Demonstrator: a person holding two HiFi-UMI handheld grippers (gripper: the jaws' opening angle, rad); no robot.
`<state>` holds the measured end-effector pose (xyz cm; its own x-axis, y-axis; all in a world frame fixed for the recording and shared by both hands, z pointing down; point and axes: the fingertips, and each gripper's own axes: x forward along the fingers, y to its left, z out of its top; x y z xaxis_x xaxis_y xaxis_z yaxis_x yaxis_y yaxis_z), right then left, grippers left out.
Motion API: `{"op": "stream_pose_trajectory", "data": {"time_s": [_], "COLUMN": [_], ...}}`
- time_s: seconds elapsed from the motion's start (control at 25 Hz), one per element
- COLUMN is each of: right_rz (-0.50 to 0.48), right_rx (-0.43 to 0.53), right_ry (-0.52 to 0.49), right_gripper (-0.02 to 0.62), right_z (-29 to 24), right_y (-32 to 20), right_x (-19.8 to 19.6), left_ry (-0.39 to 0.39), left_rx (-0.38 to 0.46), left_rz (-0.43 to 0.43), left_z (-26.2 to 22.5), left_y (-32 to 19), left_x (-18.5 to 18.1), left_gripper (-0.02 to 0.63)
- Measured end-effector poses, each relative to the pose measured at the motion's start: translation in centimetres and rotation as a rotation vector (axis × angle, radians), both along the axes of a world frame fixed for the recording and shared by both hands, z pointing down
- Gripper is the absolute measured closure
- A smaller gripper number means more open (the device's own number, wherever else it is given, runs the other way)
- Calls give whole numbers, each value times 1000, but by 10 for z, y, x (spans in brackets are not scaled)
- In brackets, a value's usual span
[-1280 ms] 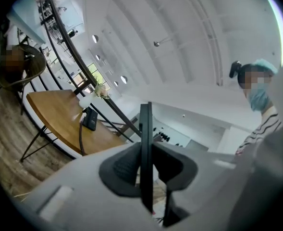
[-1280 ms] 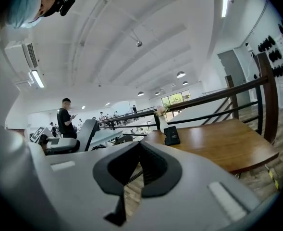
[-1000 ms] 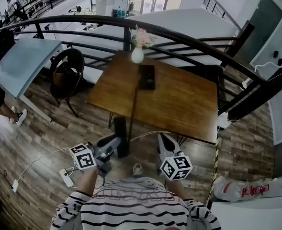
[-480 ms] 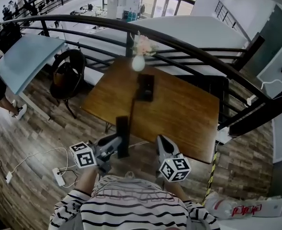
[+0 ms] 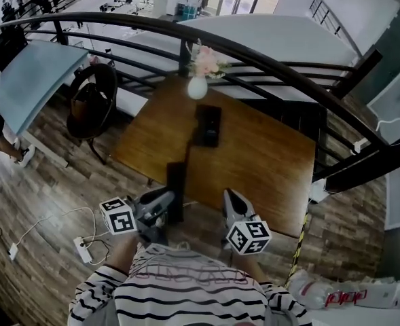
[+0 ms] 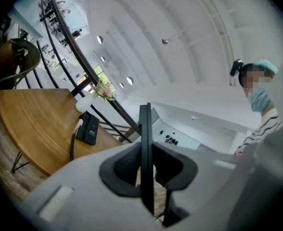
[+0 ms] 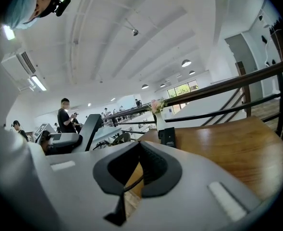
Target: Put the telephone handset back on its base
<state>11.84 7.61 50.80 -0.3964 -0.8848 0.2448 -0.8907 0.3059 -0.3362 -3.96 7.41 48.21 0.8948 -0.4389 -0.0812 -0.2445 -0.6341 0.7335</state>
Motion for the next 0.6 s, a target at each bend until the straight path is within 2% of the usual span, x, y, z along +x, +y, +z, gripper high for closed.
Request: {"op": "stream_pose_trajectory", "data": {"time_s": [0.2, 0.6], "right_rz": [61, 180], "right_rx": [-3, 3], "right_ry": [3, -6], "right_gripper": [595, 595], "right_z": [-3, -3], "right_y": [-52, -147], "right_x": [-9, -50], "left_ry": [11, 18], "left_rx": [-9, -18], "left_rz": [67, 195], "left_z": [0, 2], "left_y": [-59, -171], "left_x": [-6, -37], "left_gripper": [535, 535]}}
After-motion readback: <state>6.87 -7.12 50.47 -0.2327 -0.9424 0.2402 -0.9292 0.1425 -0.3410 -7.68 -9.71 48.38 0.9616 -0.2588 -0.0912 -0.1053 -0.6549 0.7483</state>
